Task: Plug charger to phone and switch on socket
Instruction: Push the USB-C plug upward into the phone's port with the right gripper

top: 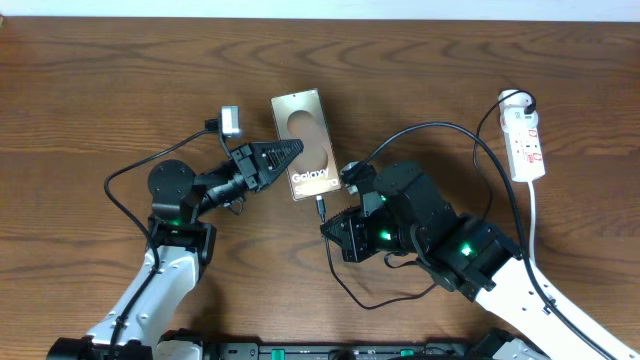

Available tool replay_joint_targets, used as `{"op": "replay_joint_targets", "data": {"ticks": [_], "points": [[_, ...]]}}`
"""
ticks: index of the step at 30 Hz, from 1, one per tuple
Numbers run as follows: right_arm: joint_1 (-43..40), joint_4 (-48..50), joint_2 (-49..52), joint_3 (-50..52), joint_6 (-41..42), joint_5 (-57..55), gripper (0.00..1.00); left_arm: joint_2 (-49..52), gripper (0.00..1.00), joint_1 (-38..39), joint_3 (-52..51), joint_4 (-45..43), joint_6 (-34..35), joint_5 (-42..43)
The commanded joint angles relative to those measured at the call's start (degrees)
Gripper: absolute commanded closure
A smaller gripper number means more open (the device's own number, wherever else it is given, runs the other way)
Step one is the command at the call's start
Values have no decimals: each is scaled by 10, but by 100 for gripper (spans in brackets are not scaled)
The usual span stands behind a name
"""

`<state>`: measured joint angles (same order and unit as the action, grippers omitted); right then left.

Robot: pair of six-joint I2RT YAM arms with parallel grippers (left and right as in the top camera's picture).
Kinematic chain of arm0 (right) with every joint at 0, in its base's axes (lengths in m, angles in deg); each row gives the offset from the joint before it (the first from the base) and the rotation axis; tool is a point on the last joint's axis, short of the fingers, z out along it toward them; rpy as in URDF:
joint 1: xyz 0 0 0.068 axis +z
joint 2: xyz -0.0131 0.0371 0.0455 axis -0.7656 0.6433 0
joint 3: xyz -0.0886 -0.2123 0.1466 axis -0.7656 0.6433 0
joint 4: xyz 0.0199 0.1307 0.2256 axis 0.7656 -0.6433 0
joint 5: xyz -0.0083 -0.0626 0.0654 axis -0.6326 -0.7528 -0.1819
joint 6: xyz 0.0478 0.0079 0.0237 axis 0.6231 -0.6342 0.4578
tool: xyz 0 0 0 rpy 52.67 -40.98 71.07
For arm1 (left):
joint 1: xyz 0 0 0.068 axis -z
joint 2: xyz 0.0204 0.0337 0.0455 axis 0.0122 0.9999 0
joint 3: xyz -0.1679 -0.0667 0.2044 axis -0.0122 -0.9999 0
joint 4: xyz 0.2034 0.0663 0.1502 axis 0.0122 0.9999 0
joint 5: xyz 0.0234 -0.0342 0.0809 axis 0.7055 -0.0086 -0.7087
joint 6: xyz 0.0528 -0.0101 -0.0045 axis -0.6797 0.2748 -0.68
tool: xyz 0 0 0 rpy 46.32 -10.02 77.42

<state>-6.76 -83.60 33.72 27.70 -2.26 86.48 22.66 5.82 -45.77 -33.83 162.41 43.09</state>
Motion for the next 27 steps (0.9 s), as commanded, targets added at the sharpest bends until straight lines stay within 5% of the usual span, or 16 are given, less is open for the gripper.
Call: {"op": "replay_joint_targets", "data": {"ticks": [1,27], "points": [[-4,4,1,2,-3,-1,99,-4,93,1,19,-9,1,8],[-4,-2,1,2,-3,-1,99,-4,93,1,19,-9,18,7]]}}
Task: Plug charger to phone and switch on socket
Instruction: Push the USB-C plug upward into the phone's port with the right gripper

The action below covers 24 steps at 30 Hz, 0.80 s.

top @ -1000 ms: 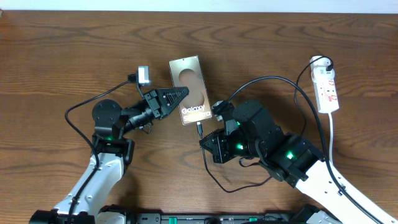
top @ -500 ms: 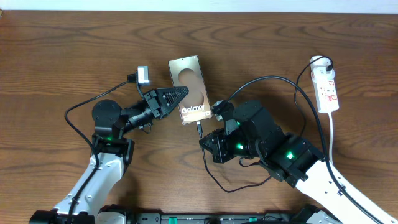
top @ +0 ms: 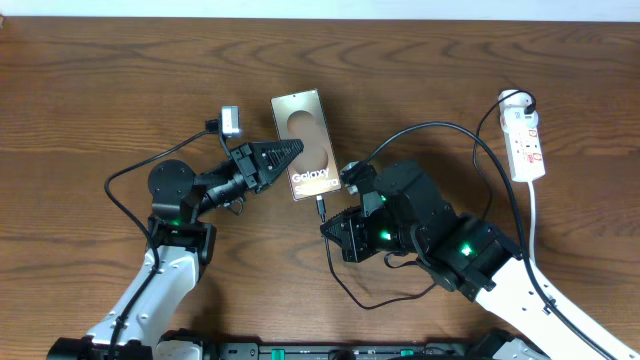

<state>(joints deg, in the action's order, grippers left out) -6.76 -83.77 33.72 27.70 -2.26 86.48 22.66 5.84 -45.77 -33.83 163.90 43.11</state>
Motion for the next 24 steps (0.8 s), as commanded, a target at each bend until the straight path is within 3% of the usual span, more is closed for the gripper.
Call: {"op": "replay_joint_targets", "data": {"ticks": [1,24], "points": [[-4,-1,1,2,-3,-1,99,-4,92,1,19,-10,3,7],[-4,0,1,2,-3,-1,99,-4,93,1,19,-9,3,8]]}}
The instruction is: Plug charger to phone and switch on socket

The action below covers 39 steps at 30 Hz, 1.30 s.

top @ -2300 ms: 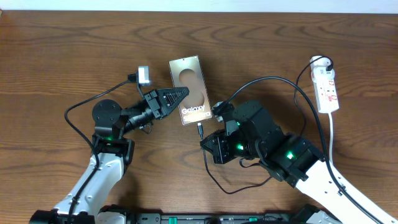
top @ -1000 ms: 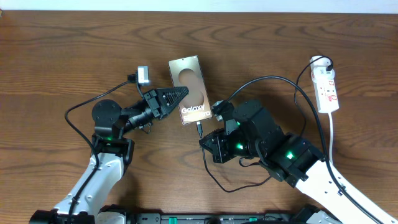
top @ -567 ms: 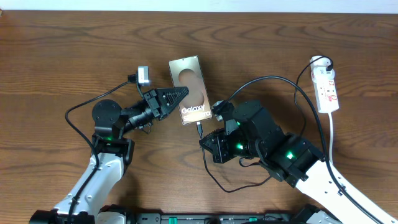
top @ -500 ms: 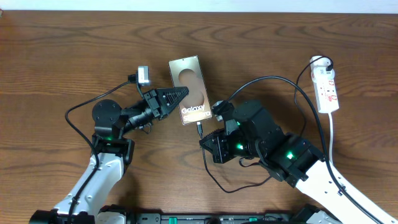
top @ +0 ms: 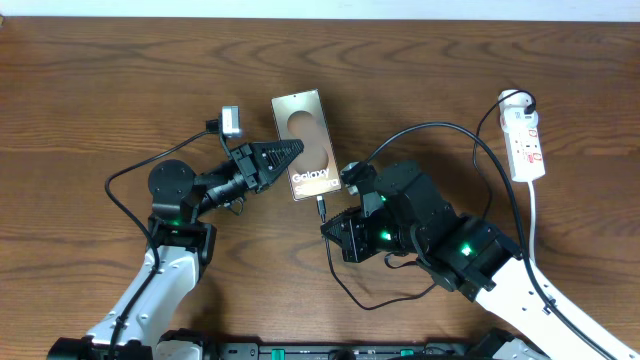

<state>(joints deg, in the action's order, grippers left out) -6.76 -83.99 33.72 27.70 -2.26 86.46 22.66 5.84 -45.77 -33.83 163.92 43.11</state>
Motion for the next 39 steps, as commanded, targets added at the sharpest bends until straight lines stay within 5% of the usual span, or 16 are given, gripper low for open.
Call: {"op": "replay_joint_targets", "data": {"ticks": [1,39], "points": [[-4,3,1,2,-3,-1,99,-4,93,1,19,-9,3,8],[-4,73,1,2,-35,-98,99,-4,92,1,18,-10,-28,39]]}}
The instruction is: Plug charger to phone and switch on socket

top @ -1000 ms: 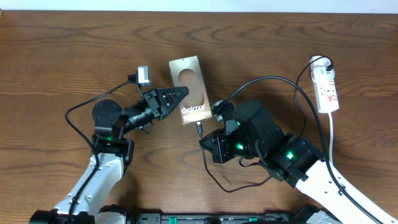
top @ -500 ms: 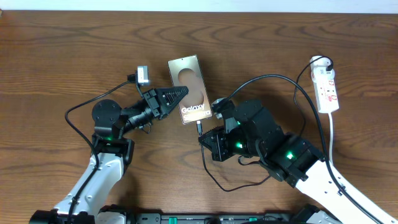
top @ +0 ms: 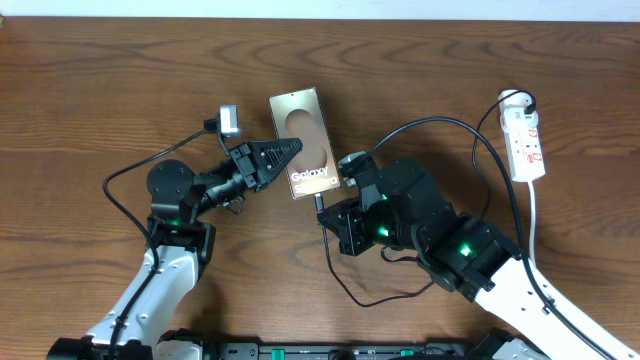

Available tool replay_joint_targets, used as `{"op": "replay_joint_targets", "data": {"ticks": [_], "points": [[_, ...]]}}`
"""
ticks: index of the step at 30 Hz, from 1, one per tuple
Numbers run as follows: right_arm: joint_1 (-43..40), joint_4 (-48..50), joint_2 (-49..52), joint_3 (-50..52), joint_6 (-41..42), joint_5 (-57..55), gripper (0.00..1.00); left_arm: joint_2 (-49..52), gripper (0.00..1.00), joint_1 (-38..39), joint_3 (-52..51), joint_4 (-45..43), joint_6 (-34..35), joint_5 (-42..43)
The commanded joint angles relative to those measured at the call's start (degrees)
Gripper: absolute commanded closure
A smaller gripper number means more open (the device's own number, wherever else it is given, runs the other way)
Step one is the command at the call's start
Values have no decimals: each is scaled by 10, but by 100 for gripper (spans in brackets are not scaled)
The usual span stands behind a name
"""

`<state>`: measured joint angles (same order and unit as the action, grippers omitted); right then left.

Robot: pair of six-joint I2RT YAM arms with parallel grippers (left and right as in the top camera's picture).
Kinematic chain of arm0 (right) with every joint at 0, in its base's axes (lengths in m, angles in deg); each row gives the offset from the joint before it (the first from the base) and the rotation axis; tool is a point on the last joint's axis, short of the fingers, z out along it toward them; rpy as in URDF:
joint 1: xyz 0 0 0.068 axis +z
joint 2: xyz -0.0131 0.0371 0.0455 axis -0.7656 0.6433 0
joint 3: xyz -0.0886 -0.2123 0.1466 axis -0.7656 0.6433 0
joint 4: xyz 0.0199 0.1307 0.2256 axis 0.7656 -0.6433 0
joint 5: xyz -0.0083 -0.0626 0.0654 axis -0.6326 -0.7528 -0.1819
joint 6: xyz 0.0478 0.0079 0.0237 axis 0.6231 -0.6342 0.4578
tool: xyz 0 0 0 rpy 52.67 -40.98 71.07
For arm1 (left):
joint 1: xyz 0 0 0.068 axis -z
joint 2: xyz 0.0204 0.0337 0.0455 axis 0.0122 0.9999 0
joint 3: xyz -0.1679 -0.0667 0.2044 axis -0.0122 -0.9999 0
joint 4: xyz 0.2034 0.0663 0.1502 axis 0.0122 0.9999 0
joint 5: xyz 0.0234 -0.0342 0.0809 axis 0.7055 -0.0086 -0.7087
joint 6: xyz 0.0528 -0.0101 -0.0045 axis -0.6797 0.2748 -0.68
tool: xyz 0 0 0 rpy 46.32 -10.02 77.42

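Observation:
A gold phone (top: 310, 125) with "Galaxy" on it lies flat at the table's middle, its bottom edge towards me. My left gripper (top: 296, 147) is shut, its tips resting over the phone's left edge. My right gripper (top: 323, 212) is shut on the charger plug (top: 319, 202), which sits right at the phone's bottom edge; the port itself is hidden. The black cable (top: 440, 125) loops from the plug to a white power strip (top: 524, 140) at the right. The strip's switch is too small to read.
The cable's slack (top: 365, 300) curls under the right arm near the front edge. A white lead (top: 532, 215) runs from the power strip towards the front. The left arm's own black wire (top: 125, 175) arcs at the left.
My right gripper has moved forward with the plug, from a short gap below the phone to its bottom edge. The phone has shifted slightly away and to the left. The left gripper has stayed put.
Through all three earlier moments my left gripper rested on the phone's left edge and my right gripper held the plug a little short of the phone's bottom, with nothing moving. Now the plug is up against the bottom edge and the phone is nudged slightly.

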<state>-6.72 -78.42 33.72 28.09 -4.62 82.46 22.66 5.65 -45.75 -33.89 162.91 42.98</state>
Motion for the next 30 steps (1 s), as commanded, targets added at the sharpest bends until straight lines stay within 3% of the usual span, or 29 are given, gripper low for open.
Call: {"op": "replay_joint_targets", "data": {"ticks": [1,11,17,20,23,30], "points": [[-5,22,1,-2,-12,-66,99,-4,93,3,18,-9,-18,40],[-4,42,0,-2,-12,-78,97,-4,93,3,18,-9,-24,39],[-4,-10,0,-2,-9,-48,65,-4,93,3,18,-9,-26,11],[-4,-25,1,-2,-10,-9,57,-4,93,3,18,-9,-39,4],[-1,-28,1,-2,-10,-4,58,-4,92,3,18,-9,-50,4],[30,-21,1,-2,-9,-69,81,-4,93,3,18,-9,-50,-7]]}}
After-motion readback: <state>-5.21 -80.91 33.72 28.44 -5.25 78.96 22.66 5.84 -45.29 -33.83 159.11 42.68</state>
